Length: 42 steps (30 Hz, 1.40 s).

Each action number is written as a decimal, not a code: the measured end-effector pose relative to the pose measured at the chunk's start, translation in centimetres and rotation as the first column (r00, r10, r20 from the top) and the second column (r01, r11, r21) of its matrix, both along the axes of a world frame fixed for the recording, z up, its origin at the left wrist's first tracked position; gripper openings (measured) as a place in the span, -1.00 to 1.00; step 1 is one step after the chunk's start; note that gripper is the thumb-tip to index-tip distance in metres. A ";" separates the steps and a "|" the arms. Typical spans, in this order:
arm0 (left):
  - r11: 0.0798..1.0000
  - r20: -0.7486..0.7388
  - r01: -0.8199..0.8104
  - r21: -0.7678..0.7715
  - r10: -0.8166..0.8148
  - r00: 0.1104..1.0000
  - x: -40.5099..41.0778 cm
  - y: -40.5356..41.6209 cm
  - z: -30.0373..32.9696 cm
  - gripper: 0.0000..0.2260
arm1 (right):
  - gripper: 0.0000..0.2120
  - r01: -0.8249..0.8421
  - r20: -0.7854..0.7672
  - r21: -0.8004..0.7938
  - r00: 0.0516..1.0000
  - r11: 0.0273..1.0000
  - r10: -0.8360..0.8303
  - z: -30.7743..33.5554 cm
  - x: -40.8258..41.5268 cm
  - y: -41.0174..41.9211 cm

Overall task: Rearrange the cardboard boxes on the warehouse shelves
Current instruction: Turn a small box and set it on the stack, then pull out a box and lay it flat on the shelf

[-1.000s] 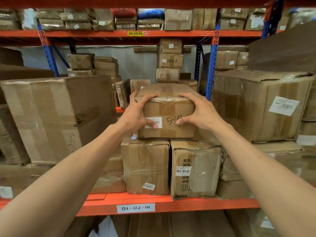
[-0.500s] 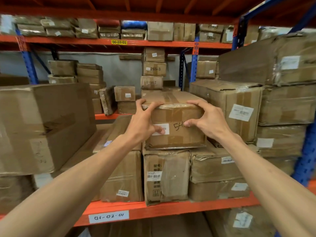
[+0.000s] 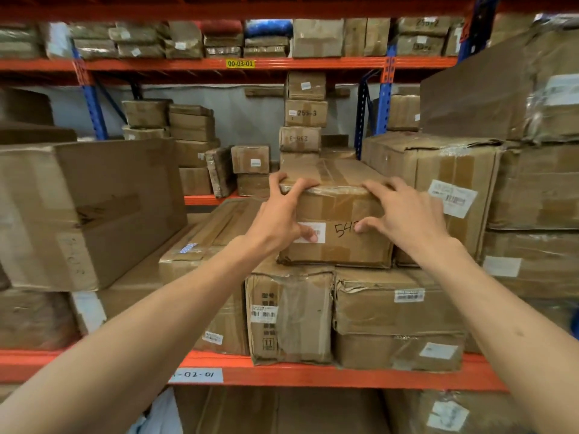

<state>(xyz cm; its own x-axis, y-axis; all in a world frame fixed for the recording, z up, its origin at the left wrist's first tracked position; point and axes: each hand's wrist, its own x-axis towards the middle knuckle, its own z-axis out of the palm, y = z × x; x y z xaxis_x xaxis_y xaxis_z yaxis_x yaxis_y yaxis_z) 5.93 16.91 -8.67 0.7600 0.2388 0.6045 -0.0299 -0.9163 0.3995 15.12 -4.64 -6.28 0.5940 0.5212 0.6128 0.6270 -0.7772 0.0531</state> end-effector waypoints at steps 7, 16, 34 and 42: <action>1.000 -0.056 -0.030 0.004 0.031 0.998 -0.7 -0.4 0.0 -0.11 | -0.13 0.017 0.010 -0.063 1.000 0.998 -0.017 0.3 -0.5 -0.3; 0.986 -0.268 -0.072 0.148 0.110 0.957 -4.3 -0.3 0.6 0.06 | -0.18 0.073 0.021 -0.108 0.997 0.991 -0.072 1.1 -2.9 -0.7; 0.671 -0.257 -0.644 -0.367 0.592 0.764 -28.2 25.3 -2.7 0.36 | -0.11 -0.487 -0.142 0.104 0.856 0.867 0.498 6.3 -16.6 25.1; 0.573 -0.453 -0.669 -0.474 0.492 0.743 -31.7 33.3 -5.1 0.46 | -0.03 -0.570 -0.192 0.052 0.800 0.820 0.568 7.2 -21.9 39.1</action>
